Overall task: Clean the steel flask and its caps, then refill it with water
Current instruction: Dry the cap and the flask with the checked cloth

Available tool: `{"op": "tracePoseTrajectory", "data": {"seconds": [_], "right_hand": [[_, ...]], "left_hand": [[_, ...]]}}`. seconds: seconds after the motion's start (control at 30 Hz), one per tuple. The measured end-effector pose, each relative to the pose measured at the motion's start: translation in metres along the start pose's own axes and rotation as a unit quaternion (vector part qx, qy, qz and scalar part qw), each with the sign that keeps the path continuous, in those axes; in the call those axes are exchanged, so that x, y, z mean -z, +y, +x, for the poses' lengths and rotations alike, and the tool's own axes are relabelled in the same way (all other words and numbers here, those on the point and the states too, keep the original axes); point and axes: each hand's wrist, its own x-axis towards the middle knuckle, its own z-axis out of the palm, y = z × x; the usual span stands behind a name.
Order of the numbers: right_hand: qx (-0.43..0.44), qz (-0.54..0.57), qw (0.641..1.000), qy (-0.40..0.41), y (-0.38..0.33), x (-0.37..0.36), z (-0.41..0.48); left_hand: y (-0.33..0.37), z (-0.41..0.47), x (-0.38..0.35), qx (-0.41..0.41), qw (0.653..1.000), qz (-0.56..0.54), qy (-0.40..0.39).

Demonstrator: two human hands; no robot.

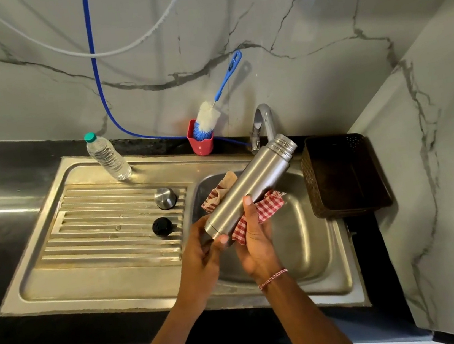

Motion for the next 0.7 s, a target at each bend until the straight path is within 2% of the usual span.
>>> {"op": "tracePoseTrajectory", "data": {"seconds": [0.1,0.17,0.23,0.33,0.4,0.5,0.63,0.7], "right_hand": [[-0.022,-0.009,1.000,0.010,0.002,0.002,-0.002],[-0.028,-0.016,1.000,0.000,-0.001,0.007,-0.002],[-0.021,-0.010,1.000,-0.016,-0.005,0.009,0.000],[-0.015,-0.007,0.999,-0.046,-0.009,0.010,0.001],[-0.039,-0.001,0.997,-0.072,-0.009,0.012,0.000],[-0.075,-0.022,0.993,-0.085,-0.009,0.012,-0.001],[-0.092,-0.073,0.990,-0.081,-0.013,0.011,-0.002],[-0.098,-0.086,0.987,-0.091,-0.015,0.014,0.001]], "left_hand": [[-0.012,-0.005,-0.005,-0.046,0.997,0.060,0.032],[-0.012,-0.003,-0.002,-0.063,0.997,0.049,0.012],[-0.004,0.001,0.005,-0.041,0.999,0.000,0.000],[0.015,0.020,0.014,0.010,0.999,-0.042,0.023],[0.027,0.034,0.018,0.036,0.998,-0.035,-0.021],[0.043,0.046,0.019,0.068,0.996,0.022,-0.056],[0.042,0.048,0.020,0.014,0.985,0.172,0.001],[0.041,0.050,0.022,0.012,0.982,0.181,0.050]]}}
